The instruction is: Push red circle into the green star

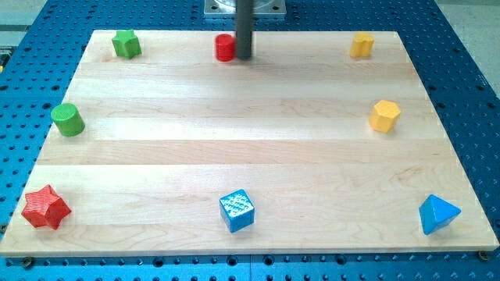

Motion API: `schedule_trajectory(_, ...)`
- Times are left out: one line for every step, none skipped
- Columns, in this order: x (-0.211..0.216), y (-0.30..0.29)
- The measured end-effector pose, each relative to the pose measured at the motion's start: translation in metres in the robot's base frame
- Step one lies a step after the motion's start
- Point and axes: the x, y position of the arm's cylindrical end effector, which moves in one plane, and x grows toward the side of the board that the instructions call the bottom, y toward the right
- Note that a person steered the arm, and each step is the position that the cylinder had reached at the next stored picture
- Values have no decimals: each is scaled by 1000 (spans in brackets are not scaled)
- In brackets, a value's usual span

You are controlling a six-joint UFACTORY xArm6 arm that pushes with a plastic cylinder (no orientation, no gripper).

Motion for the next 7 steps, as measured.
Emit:
schedule_trajectory(7, -54)
schedule_trajectory(-2, -101)
schedule_trajectory(-5, -73)
schedule_trajectory(-14, -87)
schedule_trajectory(-32, -97)
schedule_trajectory(-40, -80)
schedule_trajectory(-61, -90)
